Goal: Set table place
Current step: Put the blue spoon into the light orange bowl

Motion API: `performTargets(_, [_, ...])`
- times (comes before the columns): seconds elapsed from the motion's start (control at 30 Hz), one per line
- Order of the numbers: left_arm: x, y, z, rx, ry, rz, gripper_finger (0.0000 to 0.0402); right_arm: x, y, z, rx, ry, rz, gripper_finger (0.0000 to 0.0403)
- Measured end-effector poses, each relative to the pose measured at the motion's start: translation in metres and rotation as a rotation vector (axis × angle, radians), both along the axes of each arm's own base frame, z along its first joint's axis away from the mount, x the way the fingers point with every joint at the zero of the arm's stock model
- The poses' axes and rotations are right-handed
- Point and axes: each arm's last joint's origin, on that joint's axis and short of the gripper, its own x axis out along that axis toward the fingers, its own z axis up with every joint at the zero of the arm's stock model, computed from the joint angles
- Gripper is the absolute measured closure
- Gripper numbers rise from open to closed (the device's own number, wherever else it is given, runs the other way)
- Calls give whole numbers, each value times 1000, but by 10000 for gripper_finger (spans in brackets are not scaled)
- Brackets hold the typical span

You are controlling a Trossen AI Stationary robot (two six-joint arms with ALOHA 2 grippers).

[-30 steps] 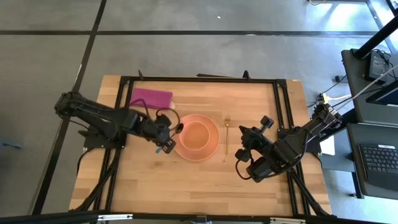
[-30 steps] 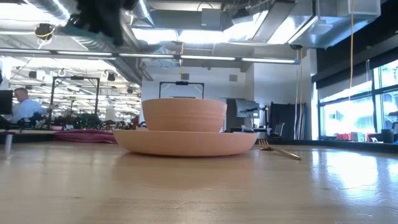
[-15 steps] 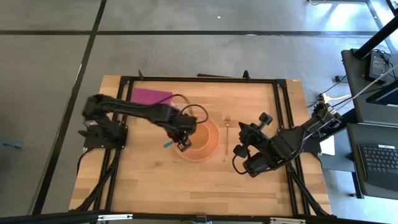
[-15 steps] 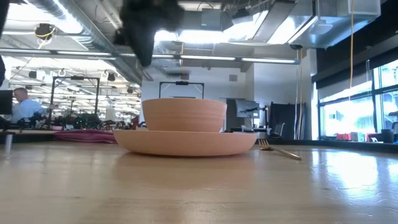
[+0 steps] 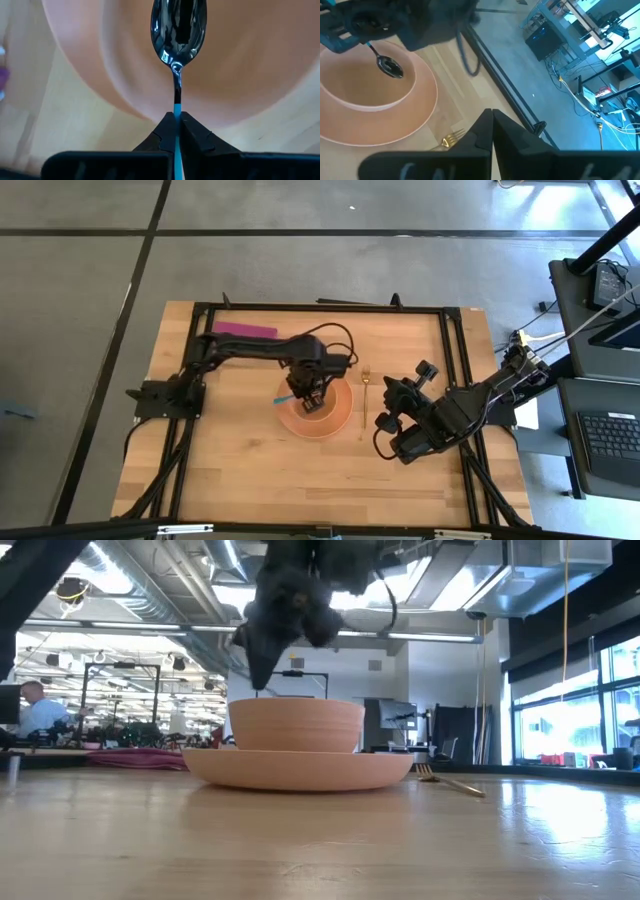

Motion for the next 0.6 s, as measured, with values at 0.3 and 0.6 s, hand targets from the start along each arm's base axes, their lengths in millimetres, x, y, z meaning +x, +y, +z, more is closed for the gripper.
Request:
performTargets(0.3, [4, 1, -24, -13, 110, -32, 396, 0, 0, 0, 7, -1, -2, 391])
performTargets(0.6, [14, -1, -26, 9, 7, -56, 395, 1, 1, 0, 15, -11, -3, 391])
